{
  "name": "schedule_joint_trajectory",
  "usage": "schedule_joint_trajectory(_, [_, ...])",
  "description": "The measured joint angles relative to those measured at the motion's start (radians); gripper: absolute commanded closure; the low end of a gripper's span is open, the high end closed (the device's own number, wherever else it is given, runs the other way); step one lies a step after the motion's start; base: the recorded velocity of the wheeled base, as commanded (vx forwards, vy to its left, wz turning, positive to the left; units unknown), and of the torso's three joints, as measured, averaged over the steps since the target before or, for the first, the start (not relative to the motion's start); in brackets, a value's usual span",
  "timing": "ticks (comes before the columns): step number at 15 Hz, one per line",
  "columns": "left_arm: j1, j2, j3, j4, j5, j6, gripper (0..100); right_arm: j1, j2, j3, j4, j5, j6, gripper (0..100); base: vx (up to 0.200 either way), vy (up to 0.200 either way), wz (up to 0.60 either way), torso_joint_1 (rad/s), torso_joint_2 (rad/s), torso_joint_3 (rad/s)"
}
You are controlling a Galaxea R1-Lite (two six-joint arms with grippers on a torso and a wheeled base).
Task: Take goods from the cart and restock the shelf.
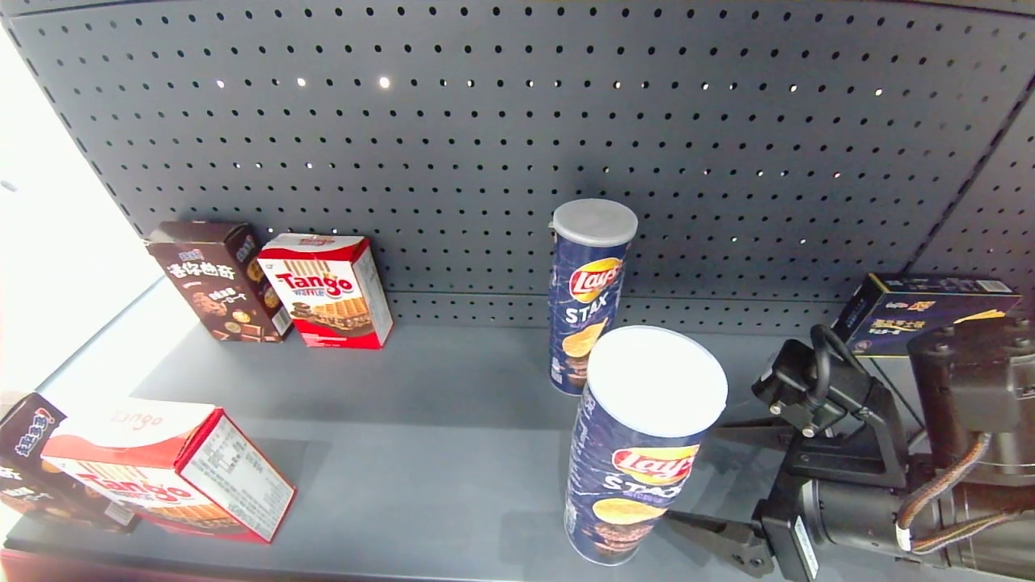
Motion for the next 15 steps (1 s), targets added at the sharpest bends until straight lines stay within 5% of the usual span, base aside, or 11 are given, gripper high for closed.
schedule_joint_trajectory(15, [0.0,0.0,0.0,0.002,0.0,-0.001,0,0.029,0.015,0.004,-0.015,0.0,-0.001,0,0.0,0.0,0.0,0.0,0.0,0.0])
